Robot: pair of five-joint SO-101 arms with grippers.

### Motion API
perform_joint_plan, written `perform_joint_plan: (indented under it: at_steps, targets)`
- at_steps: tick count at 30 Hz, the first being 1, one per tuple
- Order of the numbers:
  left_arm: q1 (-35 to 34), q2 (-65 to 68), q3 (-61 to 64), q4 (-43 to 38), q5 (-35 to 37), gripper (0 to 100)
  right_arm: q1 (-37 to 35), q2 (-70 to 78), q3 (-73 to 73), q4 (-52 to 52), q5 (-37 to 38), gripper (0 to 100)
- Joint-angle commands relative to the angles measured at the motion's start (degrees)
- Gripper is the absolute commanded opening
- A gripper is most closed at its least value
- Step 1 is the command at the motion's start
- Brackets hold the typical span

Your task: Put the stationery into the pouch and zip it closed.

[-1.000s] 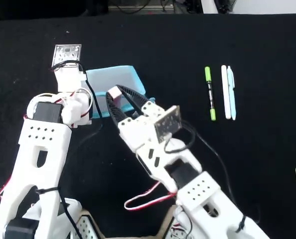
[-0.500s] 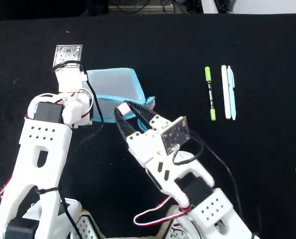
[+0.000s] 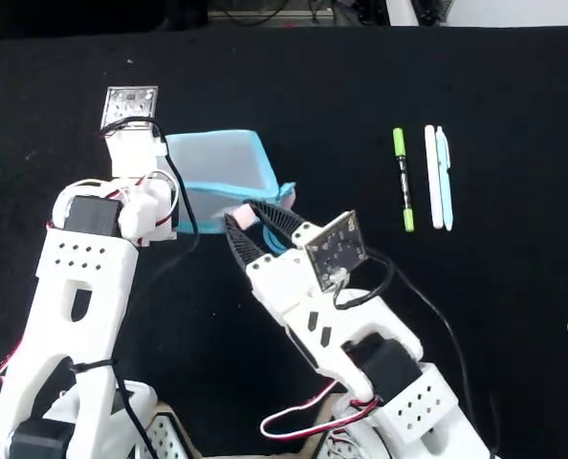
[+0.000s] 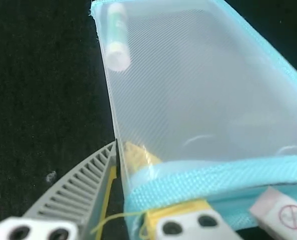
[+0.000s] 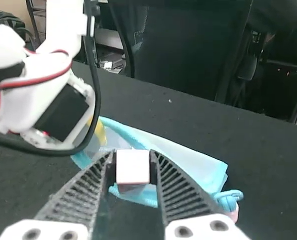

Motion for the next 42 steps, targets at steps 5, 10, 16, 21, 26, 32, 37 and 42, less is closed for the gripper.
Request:
perform_joint_plan:
  at_steps: [5,10,16,21,26,32,37,42]
  targets:
    - [0.13,0.70,1.80,0.00,0.88,3,1.14,-0.48,-0.48,-16.79,0.09,1.1]
    - [0.13,0.70,1.80,0.00,0.88,3,1.05,-0.48,3.12,-19.08,0.00,1.1]
    - [0.13,0.79,1.71,0.00,0.88,3,1.05,-0.48,5.32,-19.08,-0.09,1.1]
    - [0.13,0.79,1.63,0.00,0.88,3,1.05,-0.48,6.99,-19.34,-0.26,1.1]
    - [0.13,0.79,1.80,0.00,0.88,3,1.14,-0.48,12.18,-22.42,0.18,1.1]
    - [0.13,1.05,1.63,0.00,0.88,3,1.05,1.10,10.15,-23.47,-0.09,1.1]
    - [0.13,0.97,1.71,0.00,0.88,3,1.05,12.53,4.53,-23.47,-0.18,1.1]
    - [-0.13,0.97,1.80,0.00,0.88,3,1.05,21.85,-0.84,-23.38,0.09,1.1]
